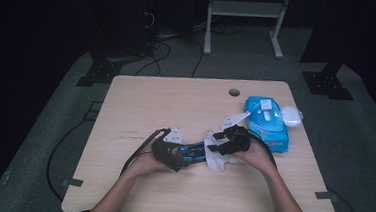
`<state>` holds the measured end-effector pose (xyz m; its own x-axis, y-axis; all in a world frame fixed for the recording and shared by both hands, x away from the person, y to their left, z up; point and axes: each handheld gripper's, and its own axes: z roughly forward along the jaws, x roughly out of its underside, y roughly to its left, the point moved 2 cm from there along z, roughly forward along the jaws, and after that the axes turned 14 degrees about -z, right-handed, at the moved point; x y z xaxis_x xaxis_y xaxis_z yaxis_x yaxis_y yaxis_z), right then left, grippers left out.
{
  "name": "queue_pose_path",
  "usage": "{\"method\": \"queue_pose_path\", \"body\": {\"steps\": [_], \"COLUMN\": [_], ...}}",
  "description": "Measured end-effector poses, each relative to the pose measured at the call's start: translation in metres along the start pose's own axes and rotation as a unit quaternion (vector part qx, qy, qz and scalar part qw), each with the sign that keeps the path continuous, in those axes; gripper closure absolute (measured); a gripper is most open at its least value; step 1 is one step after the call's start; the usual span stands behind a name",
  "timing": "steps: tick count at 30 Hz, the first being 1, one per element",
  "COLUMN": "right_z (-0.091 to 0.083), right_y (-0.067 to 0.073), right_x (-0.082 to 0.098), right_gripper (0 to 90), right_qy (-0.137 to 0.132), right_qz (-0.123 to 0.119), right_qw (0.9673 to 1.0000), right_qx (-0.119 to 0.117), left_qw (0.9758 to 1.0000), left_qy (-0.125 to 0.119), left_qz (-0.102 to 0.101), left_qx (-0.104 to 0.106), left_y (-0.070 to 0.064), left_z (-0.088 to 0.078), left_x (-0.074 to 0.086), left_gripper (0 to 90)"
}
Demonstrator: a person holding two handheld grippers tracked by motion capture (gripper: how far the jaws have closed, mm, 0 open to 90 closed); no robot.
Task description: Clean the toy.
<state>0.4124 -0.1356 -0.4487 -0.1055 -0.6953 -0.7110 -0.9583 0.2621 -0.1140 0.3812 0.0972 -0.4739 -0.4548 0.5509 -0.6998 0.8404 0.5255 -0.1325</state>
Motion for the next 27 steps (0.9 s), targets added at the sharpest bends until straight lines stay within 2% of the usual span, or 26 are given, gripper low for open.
{"method": "queue_pose_path", "body": {"steps": [2,5,7,8,11,14,17,19,21,22,24,25,27], "right_z": [0.007,0.013,0.013,0.011,0.004,-0.008,-0.019,-0.022,-0.022,-0.020,-0.014,-0.010,-0.006], "right_y": [-0.002,-0.004,-0.005,-0.005,-0.003,0.007,0.022,0.030,0.033,0.032,0.026,0.021,0.012], "right_x": [0.001,0.005,0.009,0.010,0.010,0.001,-0.010,-0.015,-0.015,-0.014,-0.008,-0.004,0.004], "right_gripper": [52.4,70.9,82.5,85.0,86.1,86.3,86.3,86.2,86.1,86.0,85.7,84.8,81.1], "right_qy": [0.006,0.010,-0.001,-0.004,-0.007,-0.014,-0.034,-0.046,-0.053,-0.050,-0.038,-0.039,-0.035], "right_qz": [0.008,0.029,0.041,0.046,0.049,0.041,0.034,0.045,0.052,0.057,0.071,0.084,0.100], "right_qw": [0.9999,0.9994,0.9989,0.9988,0.9986,0.9986,0.9965,0.9916,0.9892,0.9880,0.9878,0.9862,0.9867], "right_qx": [-0.005,-0.019,-0.025,-0.019,-0.020,-0.029,-0.068,-0.112,-0.127,-0.134,-0.133,-0.137,-0.124], "left_qw": [1.0000,1.0000,0.9999,0.9999,0.9999,1.0000,0.9999,1.0000,1.0000,1.0000,1.0000,1.0000,1.0000], "left_qy": [0.004,0.006,0.006,0.006,0.001,0.002,0.003,0.001,0.000,0.001,0.002,0.003,0.001], "left_qz": [-0.002,-0.007,-0.007,-0.007,-0.008,-0.007,-0.008,-0.008,-0.007,-0.006,-0.005,-0.003,0.000], "left_qx": [0.000,-0.002,-0.005,-0.006,-0.007,-0.006,-0.006,-0.004,-0.005,-0.005,-0.006,-0.007,-0.007], "left_y": [0.001,0.004,0.005,0.005,0.004,0.003,0.004,0.004,0.004,0.003,0.003,0.003,0.002], "left_z": [0.001,0.001,0.001,0.000,-0.001,0.000,0.000,0.000,0.000,0.000,0.001,0.001,0.001], "left_x": [0.001,0.002,0.003,0.003,0.002,0.003,0.003,0.003,0.002,0.002,0.002,0.002,0.002], "left_gripper": [8.4,8.4,8.4,8.4,8.4,8.4,8.4,8.4,8.4,8.4,8.4,8.4,8.4]}}
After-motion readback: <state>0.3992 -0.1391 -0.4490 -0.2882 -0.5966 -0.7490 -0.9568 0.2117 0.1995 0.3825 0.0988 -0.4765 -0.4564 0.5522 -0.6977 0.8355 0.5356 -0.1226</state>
